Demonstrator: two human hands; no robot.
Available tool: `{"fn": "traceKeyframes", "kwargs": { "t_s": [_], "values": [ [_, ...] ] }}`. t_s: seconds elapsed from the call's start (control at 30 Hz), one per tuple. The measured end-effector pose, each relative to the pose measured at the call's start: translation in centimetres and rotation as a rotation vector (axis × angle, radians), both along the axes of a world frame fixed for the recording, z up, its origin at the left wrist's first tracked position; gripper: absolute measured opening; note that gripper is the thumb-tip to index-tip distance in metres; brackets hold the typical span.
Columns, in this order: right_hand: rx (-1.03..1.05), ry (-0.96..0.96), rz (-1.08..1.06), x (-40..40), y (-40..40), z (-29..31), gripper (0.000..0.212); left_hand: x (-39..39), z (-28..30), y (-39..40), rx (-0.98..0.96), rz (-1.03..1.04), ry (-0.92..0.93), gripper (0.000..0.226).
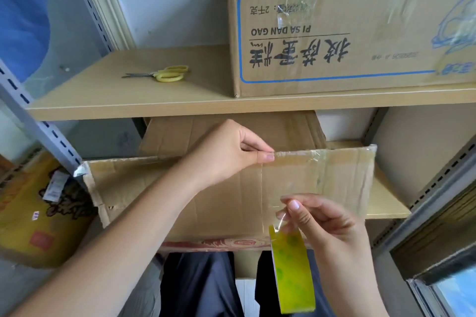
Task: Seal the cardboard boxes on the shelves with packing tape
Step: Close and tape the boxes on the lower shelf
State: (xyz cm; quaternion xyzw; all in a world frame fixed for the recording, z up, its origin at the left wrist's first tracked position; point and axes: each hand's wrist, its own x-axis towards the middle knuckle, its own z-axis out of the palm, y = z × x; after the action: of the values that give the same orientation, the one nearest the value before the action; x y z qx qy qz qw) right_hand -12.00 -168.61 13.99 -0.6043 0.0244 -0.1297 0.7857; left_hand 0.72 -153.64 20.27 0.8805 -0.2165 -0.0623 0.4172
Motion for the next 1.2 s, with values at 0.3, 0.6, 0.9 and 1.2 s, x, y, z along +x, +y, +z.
{"fn": "traceKeyframes", "kwargs": {
  "t_s": [0.3, 0.6, 0.9, 1.2],
  "values": [
    [0.082, -0.078, -0.114, -2.4, 2.3, 1.3, 0.012, -6.5, 3.2, 0.8, 0.179, -0.154, -0.172, 0.015],
    [0.052, -0.062, -0.191, -1.5, 4.0, 2.8, 0.018, -7.3, 3.5, 2.3, -0.118, -0.219, 0.090, 0.048],
    [-0.113, -0.066, -0.262, -0.8, 4.4, 2.8, 0.010, -6.2, 3.7, 1.5, -0.061, -0.066, 0.188, 0.017],
    [-0.525, -0.209, -0.418, -0.2, 4.1, 2.4, 0.014, -5.4, 3.9, 1.9, -0.019, -0.075, 0.221, 0.021]
  ]
}}
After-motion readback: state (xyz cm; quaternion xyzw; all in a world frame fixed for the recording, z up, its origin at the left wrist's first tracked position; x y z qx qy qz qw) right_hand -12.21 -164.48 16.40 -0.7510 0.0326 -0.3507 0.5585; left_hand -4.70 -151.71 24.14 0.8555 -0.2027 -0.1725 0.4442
